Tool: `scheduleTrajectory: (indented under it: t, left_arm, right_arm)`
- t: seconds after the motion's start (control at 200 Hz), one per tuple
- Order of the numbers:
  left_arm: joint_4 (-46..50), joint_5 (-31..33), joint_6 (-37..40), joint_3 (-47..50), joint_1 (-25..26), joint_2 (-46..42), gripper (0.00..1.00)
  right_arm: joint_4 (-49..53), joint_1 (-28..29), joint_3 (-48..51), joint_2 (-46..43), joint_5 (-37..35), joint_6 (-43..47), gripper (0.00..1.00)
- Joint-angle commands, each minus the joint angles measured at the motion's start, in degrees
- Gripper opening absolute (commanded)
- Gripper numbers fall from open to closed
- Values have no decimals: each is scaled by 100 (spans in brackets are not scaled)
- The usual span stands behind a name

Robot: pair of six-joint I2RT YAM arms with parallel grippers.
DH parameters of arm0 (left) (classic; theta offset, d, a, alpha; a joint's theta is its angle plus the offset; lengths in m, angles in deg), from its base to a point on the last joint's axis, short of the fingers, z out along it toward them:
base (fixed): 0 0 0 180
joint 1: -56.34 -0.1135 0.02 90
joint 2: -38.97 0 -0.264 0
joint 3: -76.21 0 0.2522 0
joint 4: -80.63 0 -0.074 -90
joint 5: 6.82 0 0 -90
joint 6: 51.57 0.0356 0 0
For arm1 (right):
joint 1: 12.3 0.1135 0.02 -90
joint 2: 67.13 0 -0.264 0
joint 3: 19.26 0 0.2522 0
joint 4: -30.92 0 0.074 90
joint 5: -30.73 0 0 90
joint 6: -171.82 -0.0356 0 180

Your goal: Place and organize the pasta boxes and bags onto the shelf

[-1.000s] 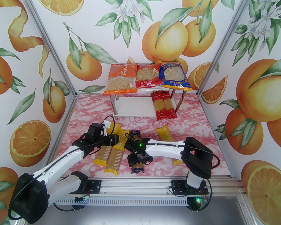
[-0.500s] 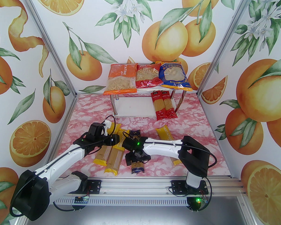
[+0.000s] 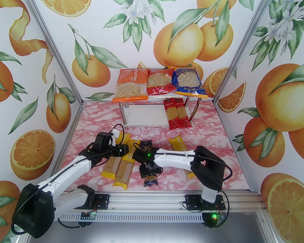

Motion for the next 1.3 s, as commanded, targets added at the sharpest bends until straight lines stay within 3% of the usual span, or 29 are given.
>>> scheduleTrajectory:
  t: [0.0, 0.065, 0.16, 0.51, 0.736, 0.931, 1.296]
  left_arm:
    - [-168, -110, 116, -196, -35, 64, 69]
    - [-179, -120, 108, -194, -41, 82, 68]
    - [-188, -125, 105, -210, -40, 83, 68]
    - [-127, -58, 124, -410, -40, 160, 68]
    - [-35, -42, 203, -597, -44, 258, 68]
    - [1, -20, 195, -663, -44, 298, 68]
    - [154, 51, 240, -754, -49, 355, 68]
  right_arm:
    - [-256, 24, 219, -34, 223, -144, 40]
    - [-274, 4, 246, -133, 179, -171, 20]
    - [-258, -34, 259, -306, 33, -198, 0]
    - [569, -295, -404, -1134, -1029, 280, 0]
    - [972, -935, -1108, -1299, -1329, 950, 0]
    - [974, -1600, -1781, -982, -1349, 1594, 0]
    - [1042, -2775, -3591, 402, -1489, 2596, 0]
